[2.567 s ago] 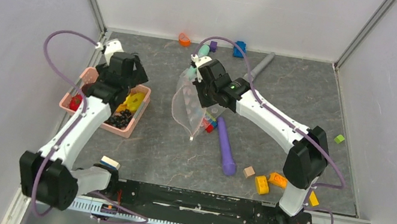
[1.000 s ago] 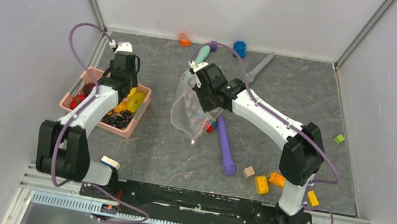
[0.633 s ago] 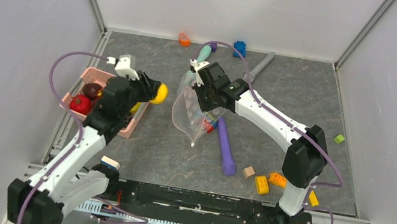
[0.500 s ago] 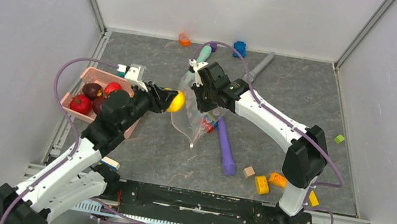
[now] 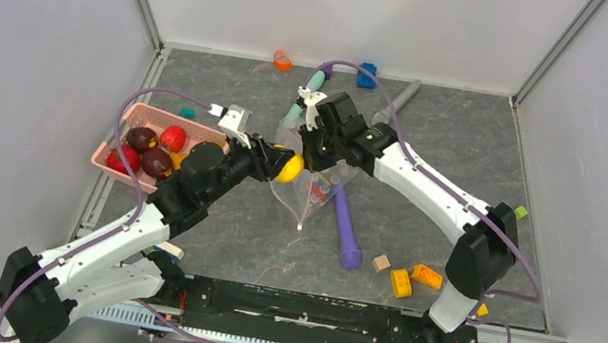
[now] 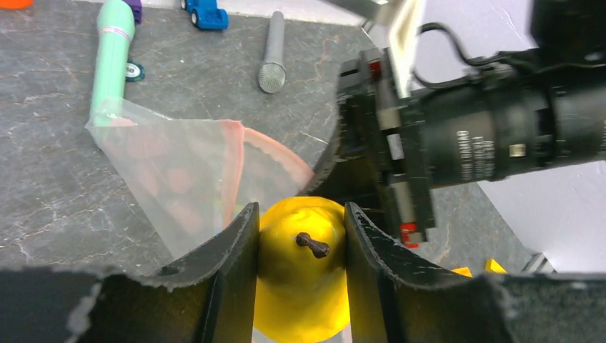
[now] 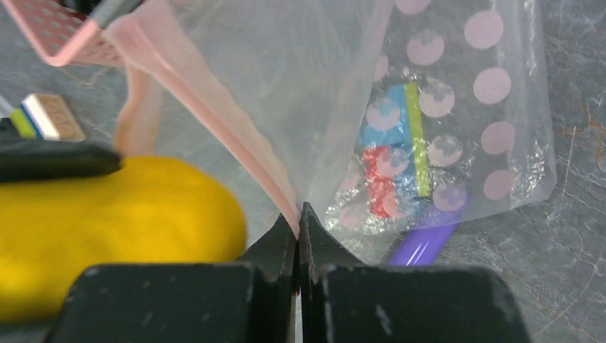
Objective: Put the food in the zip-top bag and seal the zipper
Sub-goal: Place the fake fruit in the zipper food storage bag, then pick up the fake fruit from the bin.
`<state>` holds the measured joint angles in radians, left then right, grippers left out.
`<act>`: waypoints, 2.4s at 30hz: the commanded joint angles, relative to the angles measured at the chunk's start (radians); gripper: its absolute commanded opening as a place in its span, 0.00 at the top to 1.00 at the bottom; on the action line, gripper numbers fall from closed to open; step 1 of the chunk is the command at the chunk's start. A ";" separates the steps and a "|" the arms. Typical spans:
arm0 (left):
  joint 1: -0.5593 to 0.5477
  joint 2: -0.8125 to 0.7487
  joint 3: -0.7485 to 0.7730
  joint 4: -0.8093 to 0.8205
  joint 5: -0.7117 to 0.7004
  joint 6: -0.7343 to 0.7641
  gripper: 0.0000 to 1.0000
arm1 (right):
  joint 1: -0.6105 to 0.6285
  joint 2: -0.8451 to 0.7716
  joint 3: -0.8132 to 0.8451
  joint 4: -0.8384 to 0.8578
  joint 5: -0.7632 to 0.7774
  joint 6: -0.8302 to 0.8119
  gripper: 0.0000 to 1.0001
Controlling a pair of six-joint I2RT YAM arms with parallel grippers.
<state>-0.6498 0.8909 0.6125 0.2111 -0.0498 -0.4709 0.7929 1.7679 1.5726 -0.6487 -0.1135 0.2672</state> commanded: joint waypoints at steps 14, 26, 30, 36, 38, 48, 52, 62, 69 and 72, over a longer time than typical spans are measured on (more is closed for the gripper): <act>-0.053 0.005 -0.031 0.049 -0.221 0.009 0.77 | -0.046 -0.159 0.003 0.103 -0.362 0.010 1.00; -0.063 -0.044 0.061 -0.091 -0.057 -0.015 0.00 | -0.064 -0.186 -0.053 0.145 -0.394 0.028 1.00; -0.063 -0.109 0.080 -0.126 -0.048 -0.021 0.00 | -0.079 -0.201 -0.075 0.155 -0.384 0.029 1.00; -0.062 -0.127 0.150 -0.326 -0.273 -0.044 0.00 | -0.109 -0.209 -0.127 0.170 -0.361 0.034 1.00; -0.060 -0.121 0.182 -0.403 -0.382 -0.034 0.00 | -0.118 -0.211 -0.139 0.172 -0.361 0.034 1.00; 0.168 -0.088 0.231 -0.561 -0.491 -0.079 0.00 | -0.131 -0.212 -0.158 0.170 -0.350 0.041 1.00; 0.337 -0.024 0.239 -0.609 -0.345 -0.176 0.00 | -0.133 -0.210 -0.159 0.169 -0.349 0.043 1.00; 0.467 0.112 0.310 -0.808 -0.282 -0.414 0.00 | -0.139 -0.220 -0.178 0.166 -0.332 0.042 1.00; 0.542 0.142 0.274 -0.797 -0.232 -0.450 0.00 | -0.144 -0.232 -0.194 0.165 -0.321 0.040 1.00; 0.577 0.140 0.243 -0.772 -0.201 -0.473 0.00 | -0.146 -0.236 -0.204 0.165 -0.319 0.038 1.00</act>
<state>-0.1104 1.0302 0.8806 -0.5816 -0.3008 -0.8711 0.6529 1.5787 1.3762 -0.5129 -0.4419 0.3023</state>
